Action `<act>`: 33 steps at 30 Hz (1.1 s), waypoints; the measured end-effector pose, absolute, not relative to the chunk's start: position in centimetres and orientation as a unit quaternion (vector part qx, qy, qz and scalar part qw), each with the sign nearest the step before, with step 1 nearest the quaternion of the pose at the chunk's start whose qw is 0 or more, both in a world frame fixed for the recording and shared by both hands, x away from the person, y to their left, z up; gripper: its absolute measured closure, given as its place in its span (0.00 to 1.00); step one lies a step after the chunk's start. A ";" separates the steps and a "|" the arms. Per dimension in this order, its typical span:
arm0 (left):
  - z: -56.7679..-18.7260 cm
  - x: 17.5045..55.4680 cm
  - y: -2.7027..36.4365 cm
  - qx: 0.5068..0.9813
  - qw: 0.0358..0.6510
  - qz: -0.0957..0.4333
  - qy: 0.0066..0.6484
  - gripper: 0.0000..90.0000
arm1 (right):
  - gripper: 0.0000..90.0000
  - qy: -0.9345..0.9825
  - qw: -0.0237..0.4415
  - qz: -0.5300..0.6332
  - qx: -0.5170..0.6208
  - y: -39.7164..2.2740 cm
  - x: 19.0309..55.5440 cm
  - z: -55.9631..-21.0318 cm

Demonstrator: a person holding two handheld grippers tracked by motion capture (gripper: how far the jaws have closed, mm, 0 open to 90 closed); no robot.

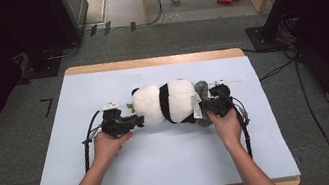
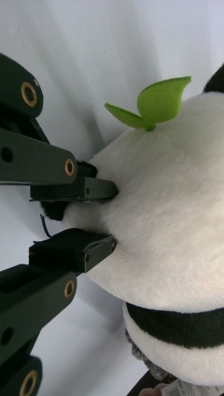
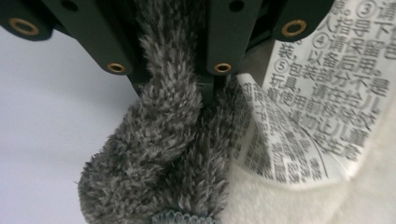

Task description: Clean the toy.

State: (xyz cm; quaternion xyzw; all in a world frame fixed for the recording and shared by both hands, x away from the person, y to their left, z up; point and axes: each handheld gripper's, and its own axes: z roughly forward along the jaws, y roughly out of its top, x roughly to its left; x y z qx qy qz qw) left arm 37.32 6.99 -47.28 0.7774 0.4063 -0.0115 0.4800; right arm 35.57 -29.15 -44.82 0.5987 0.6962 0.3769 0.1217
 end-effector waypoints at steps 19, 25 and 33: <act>-46.8 37.5 6.9 0.776 0.482 -0.010 0.406 0.82 | 0.88 0.675 0.149 0.416 0.590 -32.0 34.2 -39.9; -46.7 37.4 6.9 0.780 0.480 -0.003 0.402 0.82 | 0.87 0.684 0.154 0.442 0.560 -30.6 33.2 -37.5; -46.5 37.5 7.1 0.787 0.477 0.006 0.391 0.81 | 0.87 0.729 0.126 0.450 0.500 -25.9 32.1 -36.5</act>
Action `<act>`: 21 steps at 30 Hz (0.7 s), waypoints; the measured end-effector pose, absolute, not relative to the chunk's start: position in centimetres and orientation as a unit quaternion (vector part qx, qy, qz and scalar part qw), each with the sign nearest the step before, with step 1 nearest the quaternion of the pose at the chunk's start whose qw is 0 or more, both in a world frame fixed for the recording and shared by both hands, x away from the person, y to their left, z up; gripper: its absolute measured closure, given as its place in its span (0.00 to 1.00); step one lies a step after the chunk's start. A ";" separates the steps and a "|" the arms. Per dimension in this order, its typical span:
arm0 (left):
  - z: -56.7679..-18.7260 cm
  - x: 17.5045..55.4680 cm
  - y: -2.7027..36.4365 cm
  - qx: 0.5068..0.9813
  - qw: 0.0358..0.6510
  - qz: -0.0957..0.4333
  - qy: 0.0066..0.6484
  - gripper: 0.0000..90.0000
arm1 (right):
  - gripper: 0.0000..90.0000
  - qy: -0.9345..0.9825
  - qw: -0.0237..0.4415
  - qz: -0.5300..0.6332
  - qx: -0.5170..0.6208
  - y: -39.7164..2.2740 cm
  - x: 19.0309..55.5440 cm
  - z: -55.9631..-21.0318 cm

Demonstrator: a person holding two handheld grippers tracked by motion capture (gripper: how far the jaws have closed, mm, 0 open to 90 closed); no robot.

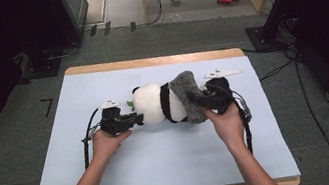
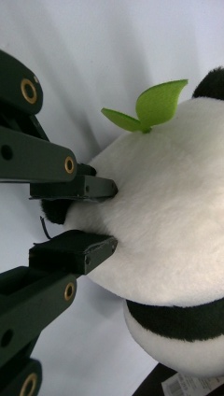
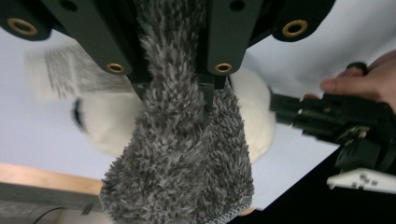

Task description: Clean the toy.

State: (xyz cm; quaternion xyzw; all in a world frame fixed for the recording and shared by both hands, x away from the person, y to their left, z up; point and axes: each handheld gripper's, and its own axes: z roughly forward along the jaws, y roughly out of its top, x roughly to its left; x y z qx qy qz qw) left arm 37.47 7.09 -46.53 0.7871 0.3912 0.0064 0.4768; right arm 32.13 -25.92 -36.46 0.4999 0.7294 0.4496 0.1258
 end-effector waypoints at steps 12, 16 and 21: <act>-46.7 37.2 7.4 0.811 0.459 0.044 0.360 0.55 | 0.87 0.748 0.128 0.419 0.498 -24.8 33.0 -39.0; -47.1 37.1 7.2 0.820 0.450 0.049 0.350 0.51 | 0.87 0.744 0.135 0.419 0.502 -25.0 33.3 -39.2; -47.7 37.1 6.9 0.812 0.464 0.046 0.350 0.46 | 0.86 0.742 0.145 0.418 0.504 -25.3 34.1 -39.4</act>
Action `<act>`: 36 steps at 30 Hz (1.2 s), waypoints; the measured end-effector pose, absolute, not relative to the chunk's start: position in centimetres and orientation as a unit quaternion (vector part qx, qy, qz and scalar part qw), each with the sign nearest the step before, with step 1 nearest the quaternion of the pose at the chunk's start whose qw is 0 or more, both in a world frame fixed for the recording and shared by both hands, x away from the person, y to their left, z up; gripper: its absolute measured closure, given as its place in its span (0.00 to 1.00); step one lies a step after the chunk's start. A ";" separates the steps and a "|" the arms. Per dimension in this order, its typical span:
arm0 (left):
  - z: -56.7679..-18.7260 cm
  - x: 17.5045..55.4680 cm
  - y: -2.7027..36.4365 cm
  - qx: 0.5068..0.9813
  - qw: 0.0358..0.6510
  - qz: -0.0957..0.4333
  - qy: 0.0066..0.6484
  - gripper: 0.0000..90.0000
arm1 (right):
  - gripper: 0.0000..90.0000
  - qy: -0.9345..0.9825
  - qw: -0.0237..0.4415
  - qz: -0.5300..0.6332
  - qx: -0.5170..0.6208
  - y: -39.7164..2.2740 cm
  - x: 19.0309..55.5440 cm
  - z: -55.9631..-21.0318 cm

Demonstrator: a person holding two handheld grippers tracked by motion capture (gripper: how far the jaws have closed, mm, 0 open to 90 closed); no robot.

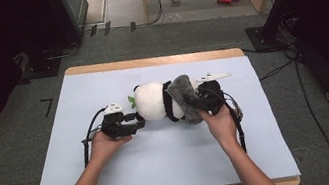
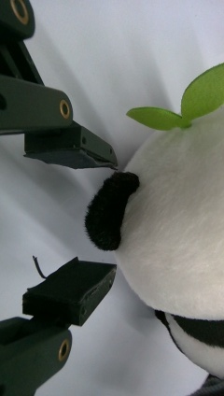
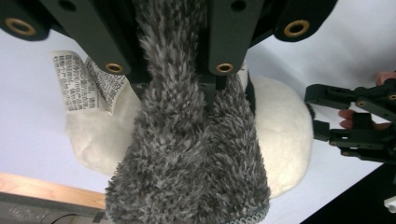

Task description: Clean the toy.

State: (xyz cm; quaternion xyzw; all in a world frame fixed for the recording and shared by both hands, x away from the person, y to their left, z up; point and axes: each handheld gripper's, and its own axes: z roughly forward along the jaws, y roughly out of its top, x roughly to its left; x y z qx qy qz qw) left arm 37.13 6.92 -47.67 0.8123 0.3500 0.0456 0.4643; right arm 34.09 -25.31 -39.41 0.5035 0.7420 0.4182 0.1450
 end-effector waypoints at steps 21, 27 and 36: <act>-48.5 38.0 4.9 0.796 0.472 0.031 0.377 0.76 | 0.87 0.728 0.146 0.444 0.501 -25.3 34.3 -39.1; -47.7 37.5 4.3 0.804 0.465 0.029 0.370 0.86 | 0.87 0.726 0.118 0.478 0.480 -23.6 33.1 -38.0; -45.8 35.0 3.9 0.783 0.491 -0.021 0.381 0.88 | 0.87 0.749 0.079 0.493 0.437 -18.4 31.1 -39.4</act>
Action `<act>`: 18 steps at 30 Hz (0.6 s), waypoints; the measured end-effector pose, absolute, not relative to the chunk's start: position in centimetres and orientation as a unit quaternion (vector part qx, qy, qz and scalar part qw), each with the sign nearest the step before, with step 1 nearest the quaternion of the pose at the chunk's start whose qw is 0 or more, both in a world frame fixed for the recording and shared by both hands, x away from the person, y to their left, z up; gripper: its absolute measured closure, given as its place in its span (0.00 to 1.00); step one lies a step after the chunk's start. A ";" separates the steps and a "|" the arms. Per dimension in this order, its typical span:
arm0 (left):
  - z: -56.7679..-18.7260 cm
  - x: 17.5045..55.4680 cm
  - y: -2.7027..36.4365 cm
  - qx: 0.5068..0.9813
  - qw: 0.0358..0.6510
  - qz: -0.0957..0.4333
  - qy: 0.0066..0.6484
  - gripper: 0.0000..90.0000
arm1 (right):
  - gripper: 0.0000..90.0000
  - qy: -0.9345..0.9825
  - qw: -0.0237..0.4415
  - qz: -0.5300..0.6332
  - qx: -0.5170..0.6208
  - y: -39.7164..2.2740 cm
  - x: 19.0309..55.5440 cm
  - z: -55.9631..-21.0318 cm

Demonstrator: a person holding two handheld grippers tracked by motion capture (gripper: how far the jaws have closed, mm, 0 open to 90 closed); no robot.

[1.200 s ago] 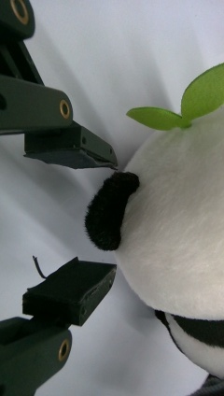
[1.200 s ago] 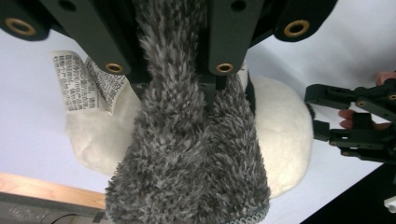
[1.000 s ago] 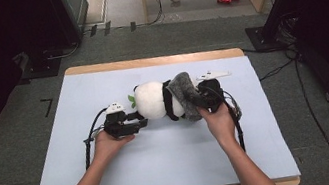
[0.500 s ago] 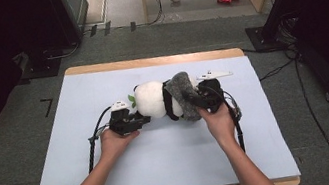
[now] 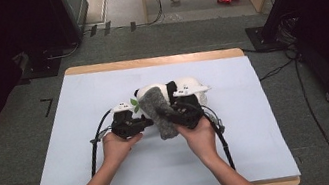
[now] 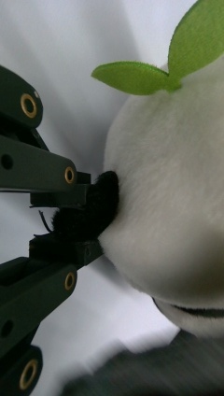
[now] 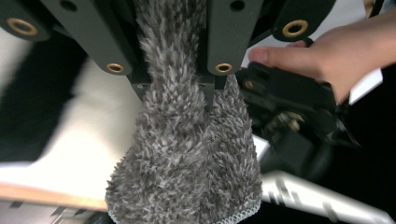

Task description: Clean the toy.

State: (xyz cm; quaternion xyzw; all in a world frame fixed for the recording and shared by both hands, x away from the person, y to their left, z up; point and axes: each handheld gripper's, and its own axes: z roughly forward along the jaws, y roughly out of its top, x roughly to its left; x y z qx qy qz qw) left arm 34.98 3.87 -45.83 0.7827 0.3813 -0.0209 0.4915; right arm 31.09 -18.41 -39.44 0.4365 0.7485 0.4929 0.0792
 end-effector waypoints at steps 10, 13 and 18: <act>-47.4 35.5 4.1 0.792 0.464 -0.020 0.397 0.89 | 0.87 0.772 0.120 0.444 0.439 -19.3 31.8 -43.0; -47.4 35.8 4.6 0.792 0.463 -0.017 0.398 0.89 | 0.87 0.770 0.136 0.432 0.449 -19.9 31.9 -43.1; -47.6 35.7 4.7 0.796 0.465 -0.010 0.388 0.89 | 0.88 0.768 0.148 0.424 0.456 -21.4 32.1 -42.8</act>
